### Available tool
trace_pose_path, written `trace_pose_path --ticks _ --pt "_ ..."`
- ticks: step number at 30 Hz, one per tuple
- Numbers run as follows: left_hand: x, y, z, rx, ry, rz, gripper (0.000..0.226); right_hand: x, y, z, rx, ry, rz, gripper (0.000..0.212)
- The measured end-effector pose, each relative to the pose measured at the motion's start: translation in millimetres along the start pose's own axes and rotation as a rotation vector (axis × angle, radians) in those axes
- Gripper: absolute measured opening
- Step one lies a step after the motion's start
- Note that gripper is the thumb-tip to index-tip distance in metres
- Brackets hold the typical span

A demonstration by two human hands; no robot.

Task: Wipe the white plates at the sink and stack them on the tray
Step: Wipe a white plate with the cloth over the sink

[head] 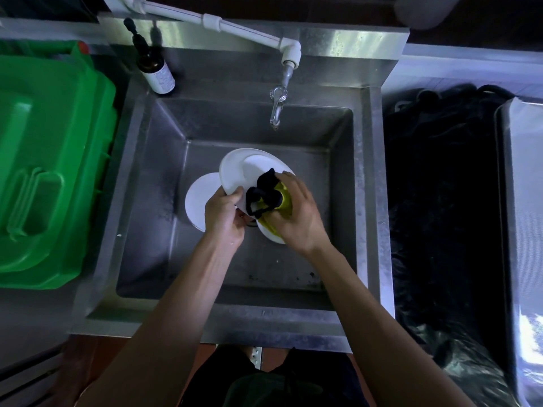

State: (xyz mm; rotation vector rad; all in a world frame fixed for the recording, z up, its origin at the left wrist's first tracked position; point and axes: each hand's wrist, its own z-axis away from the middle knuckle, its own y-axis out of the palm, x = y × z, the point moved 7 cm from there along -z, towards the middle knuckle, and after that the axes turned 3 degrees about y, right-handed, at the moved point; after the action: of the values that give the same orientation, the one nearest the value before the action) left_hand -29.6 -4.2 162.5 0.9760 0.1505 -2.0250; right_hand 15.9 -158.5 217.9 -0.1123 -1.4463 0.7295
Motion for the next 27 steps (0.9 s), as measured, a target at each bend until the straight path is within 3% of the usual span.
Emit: trace_pose_path --ticks 4,9,16,27 --pt "0.7 3.3 4.8 0.051 0.003 0.023 0.029 1.8 11.7 3.0 -0.066 -0.053 0.221 0.067" --pt "0.1 3.7 5.8 0.077 0.004 -0.003 0.029 2.2 26.2 7.9 -0.173 -0.084 0.327 0.055" --pt "1.9 -3.7 5.1 0.159 0.006 0.055 0.021 -30.8 12.6 17.6 -0.156 0.054 0.171 0.064" --pt "6.2 -12.6 10.1 0.357 -0.056 0.038 0.025 -62.1 -21.7 -11.3 -0.187 0.216 0.118 0.065"
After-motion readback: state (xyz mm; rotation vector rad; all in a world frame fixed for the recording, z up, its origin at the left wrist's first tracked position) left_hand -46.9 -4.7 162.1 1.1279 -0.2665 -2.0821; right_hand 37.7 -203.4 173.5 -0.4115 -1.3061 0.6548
